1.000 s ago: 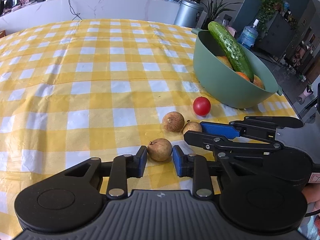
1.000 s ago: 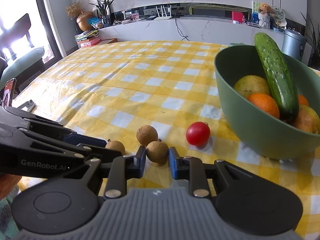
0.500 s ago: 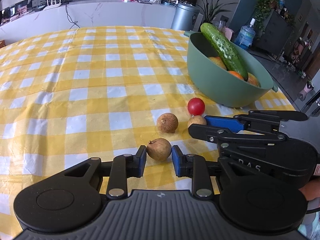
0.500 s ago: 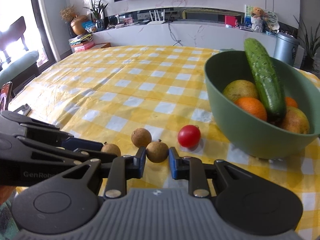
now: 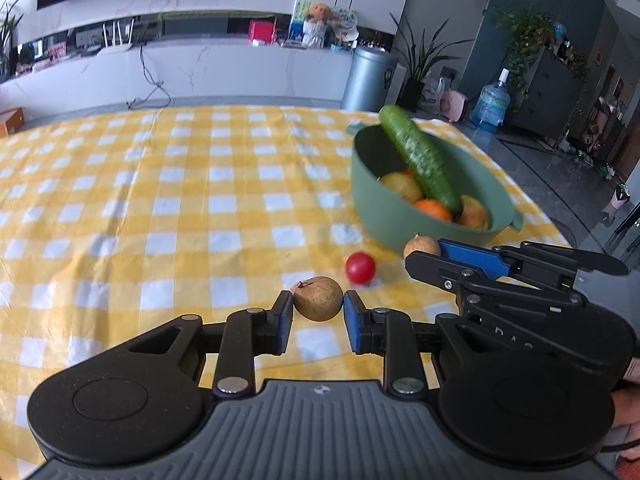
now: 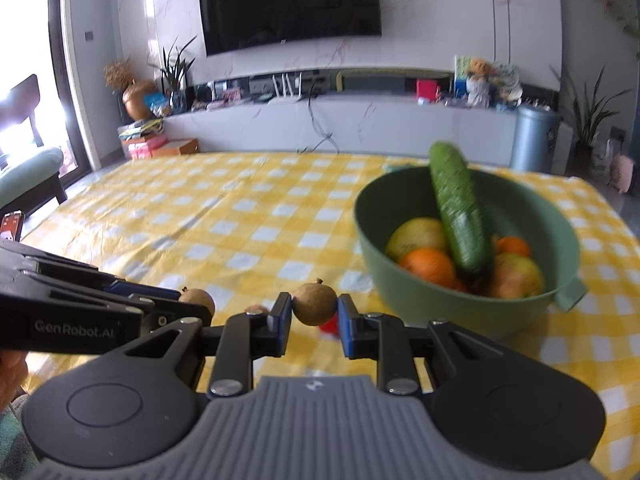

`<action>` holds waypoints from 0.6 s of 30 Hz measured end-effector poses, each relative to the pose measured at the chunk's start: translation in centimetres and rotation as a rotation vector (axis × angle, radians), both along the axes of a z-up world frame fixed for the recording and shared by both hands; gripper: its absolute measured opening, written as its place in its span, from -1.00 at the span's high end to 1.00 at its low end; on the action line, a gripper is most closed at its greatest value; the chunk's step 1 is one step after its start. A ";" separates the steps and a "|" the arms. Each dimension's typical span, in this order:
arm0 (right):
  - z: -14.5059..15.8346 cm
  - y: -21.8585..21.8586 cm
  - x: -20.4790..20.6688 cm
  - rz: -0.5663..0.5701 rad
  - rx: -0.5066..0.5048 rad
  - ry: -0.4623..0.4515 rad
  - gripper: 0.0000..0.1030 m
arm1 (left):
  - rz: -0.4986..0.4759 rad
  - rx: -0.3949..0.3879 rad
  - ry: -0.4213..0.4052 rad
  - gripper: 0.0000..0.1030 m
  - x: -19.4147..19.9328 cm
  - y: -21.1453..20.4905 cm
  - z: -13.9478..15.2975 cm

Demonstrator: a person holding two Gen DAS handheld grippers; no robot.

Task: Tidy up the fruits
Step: 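Grasp a longan with the left tool while the right tool grasps another longan, then lift both held longans and carry them over the green colander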

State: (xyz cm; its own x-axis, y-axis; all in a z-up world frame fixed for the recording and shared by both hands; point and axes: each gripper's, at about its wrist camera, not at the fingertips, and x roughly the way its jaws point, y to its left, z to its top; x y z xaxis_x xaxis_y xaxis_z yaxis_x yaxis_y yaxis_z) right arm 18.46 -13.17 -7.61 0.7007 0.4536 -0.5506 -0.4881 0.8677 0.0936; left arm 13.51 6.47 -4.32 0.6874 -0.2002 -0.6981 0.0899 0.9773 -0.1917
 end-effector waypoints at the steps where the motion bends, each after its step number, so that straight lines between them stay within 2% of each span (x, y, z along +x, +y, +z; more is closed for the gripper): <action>1: 0.3 -0.2 -0.2 -0.005 -0.004 -0.020 0.59 | -0.003 0.000 -0.010 0.41 0.0 -0.3 0.4; 10: 2.6 -3.1 -1.1 -0.102 -0.018 -0.170 0.59 | -0.043 0.005 -0.074 0.41 1.3 -3.6 3.1; 13: 3.1 -4.5 -0.6 -0.154 0.000 -0.187 0.59 | -0.055 -0.016 -0.071 0.41 2.3 -4.5 3.6; 18: 3.2 -6.5 0.8 -0.244 0.015 -0.192 0.59 | -0.084 -0.001 -0.090 0.41 3.8 -6.3 4.1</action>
State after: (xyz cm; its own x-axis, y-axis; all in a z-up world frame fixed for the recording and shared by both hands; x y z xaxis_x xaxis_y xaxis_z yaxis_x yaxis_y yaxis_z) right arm 19.29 -19.71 -4.38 0.8805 0.2666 -0.3921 -0.2760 0.9606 0.0335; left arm 17.33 0.15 -0.23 0.7277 -0.2609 -0.6343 0.1886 0.9653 -0.1807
